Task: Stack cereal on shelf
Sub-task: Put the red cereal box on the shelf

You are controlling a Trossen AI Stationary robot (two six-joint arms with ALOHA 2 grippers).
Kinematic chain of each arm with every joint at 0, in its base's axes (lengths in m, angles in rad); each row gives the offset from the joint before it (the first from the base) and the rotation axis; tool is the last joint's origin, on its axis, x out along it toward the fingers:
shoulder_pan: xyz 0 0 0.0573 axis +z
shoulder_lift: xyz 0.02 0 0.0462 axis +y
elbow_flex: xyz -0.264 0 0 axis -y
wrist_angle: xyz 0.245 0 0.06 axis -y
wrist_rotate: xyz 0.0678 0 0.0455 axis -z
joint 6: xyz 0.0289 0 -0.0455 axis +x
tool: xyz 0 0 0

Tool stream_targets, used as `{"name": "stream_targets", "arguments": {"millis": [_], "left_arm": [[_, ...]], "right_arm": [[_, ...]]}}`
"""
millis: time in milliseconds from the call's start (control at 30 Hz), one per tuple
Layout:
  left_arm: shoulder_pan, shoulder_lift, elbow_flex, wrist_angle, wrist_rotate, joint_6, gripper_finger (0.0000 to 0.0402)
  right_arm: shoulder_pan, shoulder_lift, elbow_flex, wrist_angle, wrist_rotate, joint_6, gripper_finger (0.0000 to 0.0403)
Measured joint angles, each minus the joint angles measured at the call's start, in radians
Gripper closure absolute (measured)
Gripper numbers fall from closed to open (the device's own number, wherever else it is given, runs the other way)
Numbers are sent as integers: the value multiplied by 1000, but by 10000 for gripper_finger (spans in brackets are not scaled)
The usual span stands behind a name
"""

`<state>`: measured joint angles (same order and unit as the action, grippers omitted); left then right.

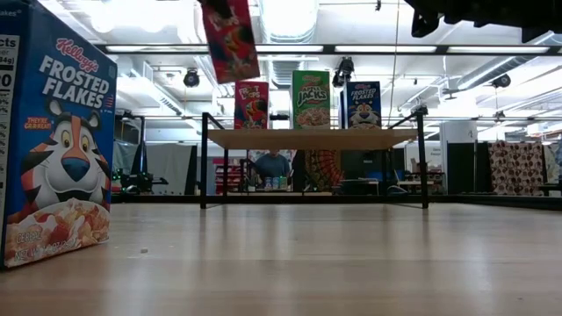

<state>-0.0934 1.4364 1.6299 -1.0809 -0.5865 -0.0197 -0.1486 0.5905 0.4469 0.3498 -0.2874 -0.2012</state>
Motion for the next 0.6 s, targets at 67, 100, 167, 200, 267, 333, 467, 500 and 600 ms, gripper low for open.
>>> {"name": "stream_targets", "arguments": {"millis": [67,100,167,200,267,333,467,500,600], "left_arm": [[63,0,0,27,57,54,259],[93,0,0,38,85,81,262],[156,0,0,47,157,134,265],[186,0,0,48,197,162,266],[241,0,-1,55,266,216,267],[292,0,-1,64,329,269,267],[372,19,-4,123,386,353,267],[386,27,-5,140,400,369,267],[420,55,-5,179,454,415,267]], "right_arm": [[0,0,0,-2,0,0,394],[0,0,0,-2,0,-1,394],[0,0,0,-2,0,-1,394],[0,0,0,-2,0,-1,394],[0,0,0,-2,0,-1,394],[0,0,0,-2,0,-3,394],[0,0,0,-2,0,-6,394],[0,0,0,-2,0,-6,394],[0,0,0,-2,0,-8,394]]}}
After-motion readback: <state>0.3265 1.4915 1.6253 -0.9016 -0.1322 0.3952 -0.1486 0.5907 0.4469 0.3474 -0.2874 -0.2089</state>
